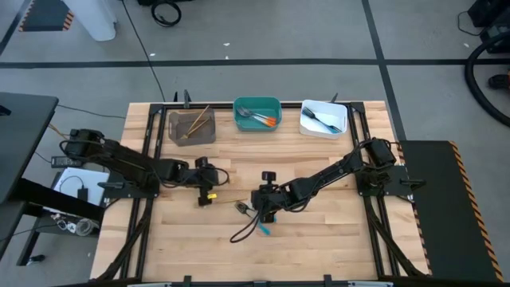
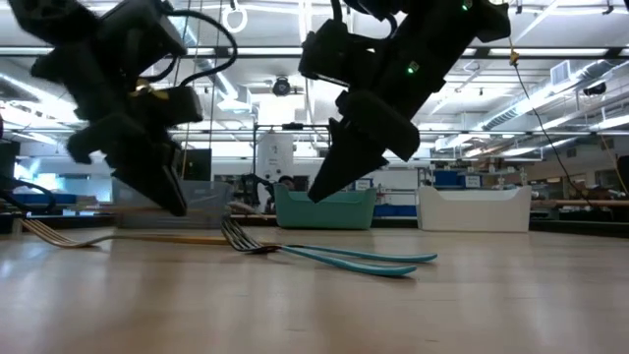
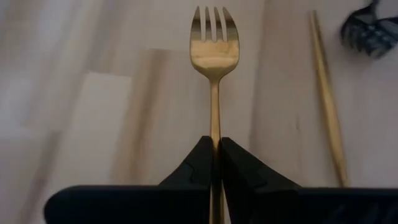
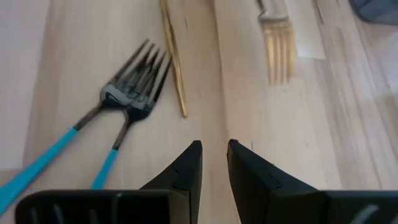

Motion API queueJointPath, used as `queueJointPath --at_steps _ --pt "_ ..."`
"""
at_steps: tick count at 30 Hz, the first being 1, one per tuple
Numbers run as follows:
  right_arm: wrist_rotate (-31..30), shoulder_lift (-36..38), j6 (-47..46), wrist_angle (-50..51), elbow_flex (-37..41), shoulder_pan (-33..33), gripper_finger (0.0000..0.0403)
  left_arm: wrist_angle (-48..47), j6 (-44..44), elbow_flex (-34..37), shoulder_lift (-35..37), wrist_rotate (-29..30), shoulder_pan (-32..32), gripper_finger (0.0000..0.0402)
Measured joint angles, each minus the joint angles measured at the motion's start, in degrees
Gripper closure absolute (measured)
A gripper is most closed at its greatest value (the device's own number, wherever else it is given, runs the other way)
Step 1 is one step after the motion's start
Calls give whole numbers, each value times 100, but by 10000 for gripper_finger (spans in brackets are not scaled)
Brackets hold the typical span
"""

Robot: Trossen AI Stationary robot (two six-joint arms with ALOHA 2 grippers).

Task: Sort silverware by color (type)
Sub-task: Put the gold fork into the black bin

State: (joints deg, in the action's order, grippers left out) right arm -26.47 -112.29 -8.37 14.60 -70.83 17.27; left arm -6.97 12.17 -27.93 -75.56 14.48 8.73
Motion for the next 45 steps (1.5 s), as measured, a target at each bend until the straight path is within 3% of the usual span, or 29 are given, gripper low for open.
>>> queueJointPath --at_steps 7,16,26,32,38,45 --pt "-57 0 -110 102 2 -19 320 -1269 -438 -750 29 652 -7 376" --pt "-226 0 -144 183 2 -19 320 -2233 -514 -1140 28 1231 -60 376" --pt "-299 0 -180 193 2 -19 320 -2632 -387 -1155 107 2218 -195 376" --pt "-309 0 -202 191 2 -19 320 -2748 -459 -1159 757 2693 -196 375" --pt "-309 0 -200 163 2 -19 320 -2766 -778 -1161 1512 2803 -461 375" --pt "-309 0 -188 128 2 -19 320 -2697 -1316 -1141 1696 3201 -981 375"
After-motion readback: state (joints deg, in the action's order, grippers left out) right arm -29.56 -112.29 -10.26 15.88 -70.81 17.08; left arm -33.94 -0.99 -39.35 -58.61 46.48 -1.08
